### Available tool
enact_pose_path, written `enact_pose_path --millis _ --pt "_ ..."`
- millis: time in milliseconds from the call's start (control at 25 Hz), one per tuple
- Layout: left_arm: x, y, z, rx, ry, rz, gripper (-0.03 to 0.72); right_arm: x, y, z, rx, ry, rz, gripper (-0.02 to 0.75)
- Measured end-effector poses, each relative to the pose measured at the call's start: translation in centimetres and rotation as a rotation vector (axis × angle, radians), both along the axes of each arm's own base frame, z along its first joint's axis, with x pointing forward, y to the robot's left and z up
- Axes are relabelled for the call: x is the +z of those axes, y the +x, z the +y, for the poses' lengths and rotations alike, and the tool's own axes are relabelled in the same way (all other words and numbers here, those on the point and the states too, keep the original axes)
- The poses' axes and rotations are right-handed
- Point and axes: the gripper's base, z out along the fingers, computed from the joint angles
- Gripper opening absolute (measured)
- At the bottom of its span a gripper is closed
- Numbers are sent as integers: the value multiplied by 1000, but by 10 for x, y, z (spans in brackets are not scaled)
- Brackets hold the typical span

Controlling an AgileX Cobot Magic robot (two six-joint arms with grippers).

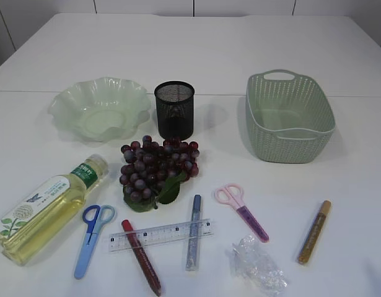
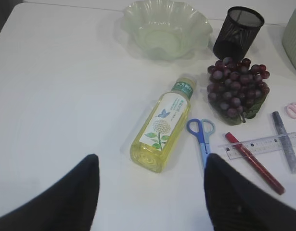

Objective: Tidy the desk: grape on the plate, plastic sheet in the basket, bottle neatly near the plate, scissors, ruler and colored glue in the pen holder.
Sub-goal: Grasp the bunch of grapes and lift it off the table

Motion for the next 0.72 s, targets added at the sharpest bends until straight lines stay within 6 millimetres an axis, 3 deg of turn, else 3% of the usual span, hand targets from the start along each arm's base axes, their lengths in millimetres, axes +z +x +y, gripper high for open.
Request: enact_pose_path --millis 160,400,720 --pt "1 38 -7 -7 -14 70 498 2 35 -1 -4 23 71 545" --pt "-16 97 -18 -6 -40 232 498 -1 82 -2 -10 32 237 545" --pt "-13 191 -45 -106 -7 391 498 17 136 -4 31 -36 361 545"
